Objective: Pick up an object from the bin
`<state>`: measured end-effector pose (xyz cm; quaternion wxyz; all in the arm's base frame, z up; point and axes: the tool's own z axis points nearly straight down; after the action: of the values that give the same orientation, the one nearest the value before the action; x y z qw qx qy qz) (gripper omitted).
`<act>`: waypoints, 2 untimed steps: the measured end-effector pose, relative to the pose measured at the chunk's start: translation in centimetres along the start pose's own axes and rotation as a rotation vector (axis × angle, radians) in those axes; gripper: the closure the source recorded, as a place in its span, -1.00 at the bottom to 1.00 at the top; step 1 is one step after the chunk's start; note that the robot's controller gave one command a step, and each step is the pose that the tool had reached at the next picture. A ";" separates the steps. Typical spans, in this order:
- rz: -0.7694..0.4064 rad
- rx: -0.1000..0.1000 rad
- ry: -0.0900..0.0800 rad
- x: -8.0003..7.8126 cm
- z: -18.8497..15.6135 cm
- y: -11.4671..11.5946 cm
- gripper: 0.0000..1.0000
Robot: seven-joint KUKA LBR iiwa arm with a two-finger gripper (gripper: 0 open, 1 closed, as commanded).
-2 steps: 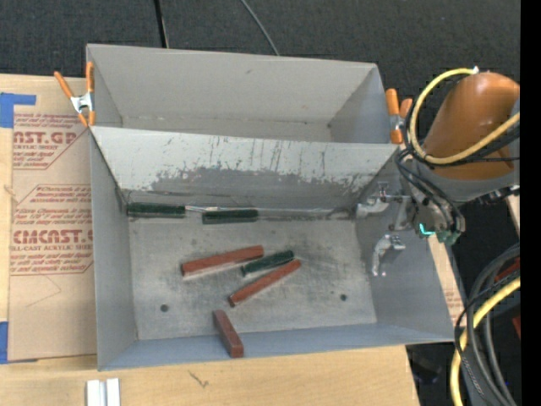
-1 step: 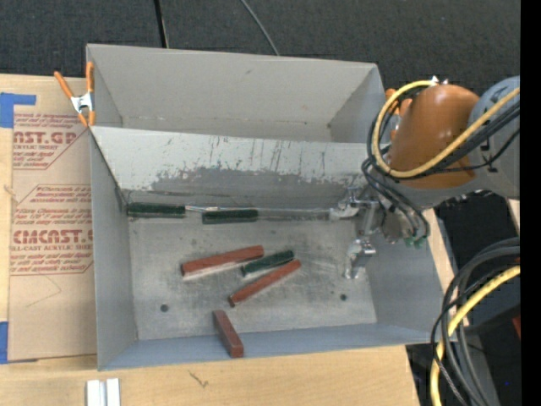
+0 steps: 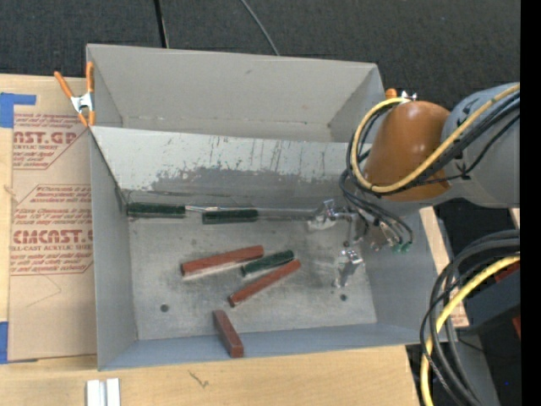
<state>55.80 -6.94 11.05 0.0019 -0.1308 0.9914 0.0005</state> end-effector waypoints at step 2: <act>0.192 0.002 0.002 -1.3 3.8 4.3 -1.00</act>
Offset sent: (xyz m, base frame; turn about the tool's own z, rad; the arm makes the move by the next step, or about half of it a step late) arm 0.0000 0.0000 0.0000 0.0000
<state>56.00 -2.44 7.28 0.0008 -0.0350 0.9994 -0.0005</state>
